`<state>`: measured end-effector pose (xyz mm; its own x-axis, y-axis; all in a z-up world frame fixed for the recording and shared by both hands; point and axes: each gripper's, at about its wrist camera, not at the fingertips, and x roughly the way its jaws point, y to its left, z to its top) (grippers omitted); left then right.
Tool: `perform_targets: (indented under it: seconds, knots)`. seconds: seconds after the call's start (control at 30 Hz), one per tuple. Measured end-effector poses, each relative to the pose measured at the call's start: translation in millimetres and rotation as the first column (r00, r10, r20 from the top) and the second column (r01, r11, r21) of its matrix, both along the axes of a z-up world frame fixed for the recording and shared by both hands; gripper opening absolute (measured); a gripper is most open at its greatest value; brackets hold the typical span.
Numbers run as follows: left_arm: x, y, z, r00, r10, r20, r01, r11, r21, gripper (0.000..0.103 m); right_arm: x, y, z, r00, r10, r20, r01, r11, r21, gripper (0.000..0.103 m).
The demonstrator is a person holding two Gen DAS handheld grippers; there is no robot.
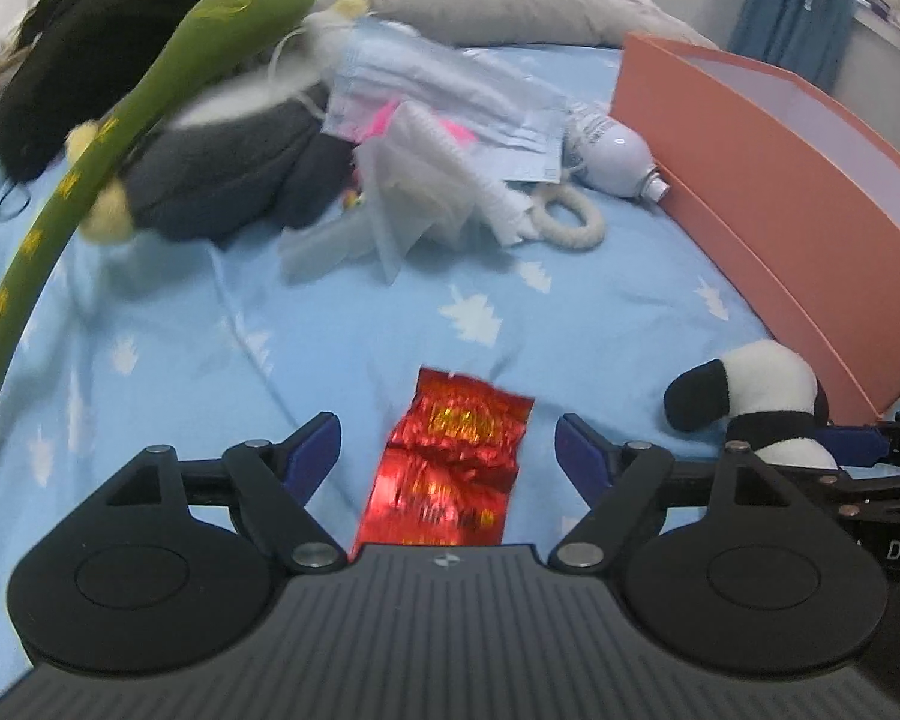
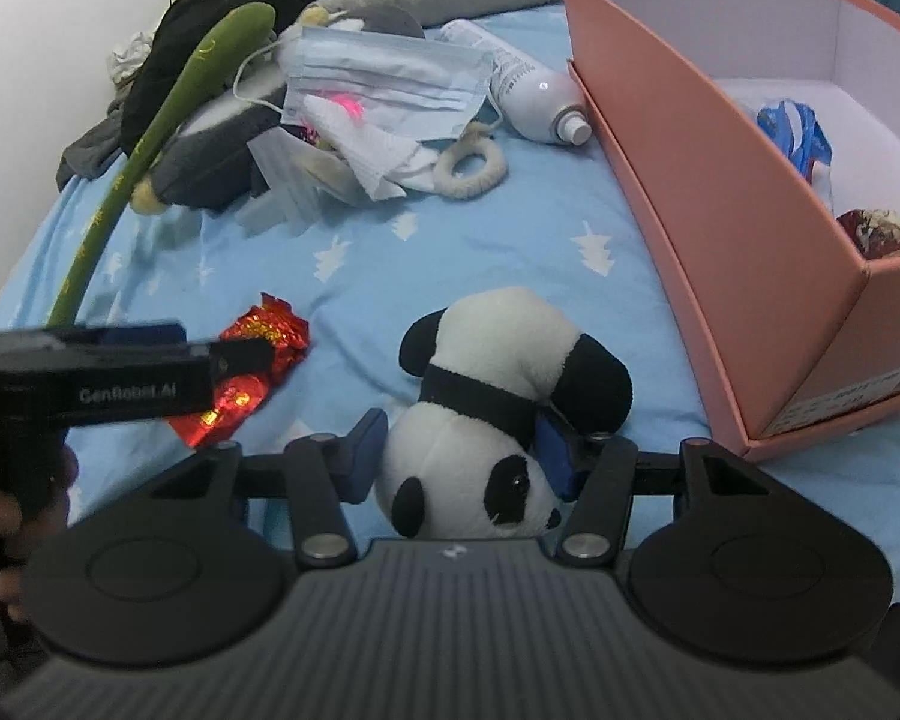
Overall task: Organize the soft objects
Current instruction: 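Carry the red snack packet and panda plush together toward the pink box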
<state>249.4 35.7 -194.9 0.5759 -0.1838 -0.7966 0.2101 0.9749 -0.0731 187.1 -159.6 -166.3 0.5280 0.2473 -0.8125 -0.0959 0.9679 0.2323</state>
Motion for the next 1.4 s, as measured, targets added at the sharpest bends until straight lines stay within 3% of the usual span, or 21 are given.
perform_targets:
  seconds: [0.23, 0.5, 1.03, 1.4]
  knots:
    - [8, -5, -7, 0.998, -0.067, -0.013, 0.068, 0.998, 0.016, 0.079, 3, 2, -2, 1.000, 0.018, -0.002, -0.018, 1.000, -0.002, 0.056]
    - [1, -18, -18, 0.995, -0.090, -0.029, 0.093, 0.987, 0.130, 0.060, 1, 1, -1, 1.000, 0.030, 0.005, -0.030, 1.000, -0.001, 0.056]
    - [-44, -13, 14, 1.000, 0.028, -0.012, -0.028, 1.000, -0.011, 0.060, -14, 4, 12, 0.997, 0.056, 0.049, -0.054, 0.998, -0.028, 0.056]
    - [-64, -10, 34, 0.996, 0.087, 0.021, -0.086, 0.995, -0.054, 0.060, -29, -1, 30, 0.994, 0.062, 0.089, -0.061, 0.998, -0.012, 0.056]
